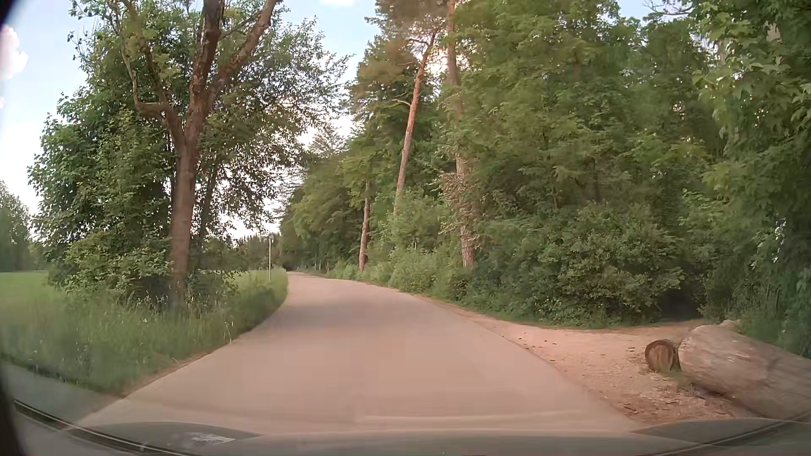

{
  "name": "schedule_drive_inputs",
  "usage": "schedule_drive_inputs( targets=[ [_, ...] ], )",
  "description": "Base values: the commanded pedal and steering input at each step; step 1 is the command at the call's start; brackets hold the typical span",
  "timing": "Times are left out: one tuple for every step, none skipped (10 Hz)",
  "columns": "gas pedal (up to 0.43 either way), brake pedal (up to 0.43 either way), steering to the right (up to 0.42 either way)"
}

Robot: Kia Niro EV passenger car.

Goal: Follow the waypoints while adhering to traffic rules and regulations

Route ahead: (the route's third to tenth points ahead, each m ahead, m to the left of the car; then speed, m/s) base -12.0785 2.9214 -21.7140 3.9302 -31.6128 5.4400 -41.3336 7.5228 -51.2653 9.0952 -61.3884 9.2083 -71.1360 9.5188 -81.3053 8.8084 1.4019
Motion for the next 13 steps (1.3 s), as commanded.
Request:
schedule_drive_inputs(
  targets=[
    [0.0,0.122,-0.036],
    [0.0,0.122,-0.044],
    [0.0,0.128,-0.054],
    [0.0,0.128,-0.06],
    [0.0,0.128,-0.06],
    [0.0,0.152,-0.056],
    [0.0,0.165,-0.045],
    [0.0,0.171,-0.037],
    [0.0,0.189,-0.03],
    [0.0,0.213,-0.02],
    [0.0,0.22,-0.011],
    [0.0,0.232,-0.007],
    [0.0,0.25,-0.006]
  ],
)
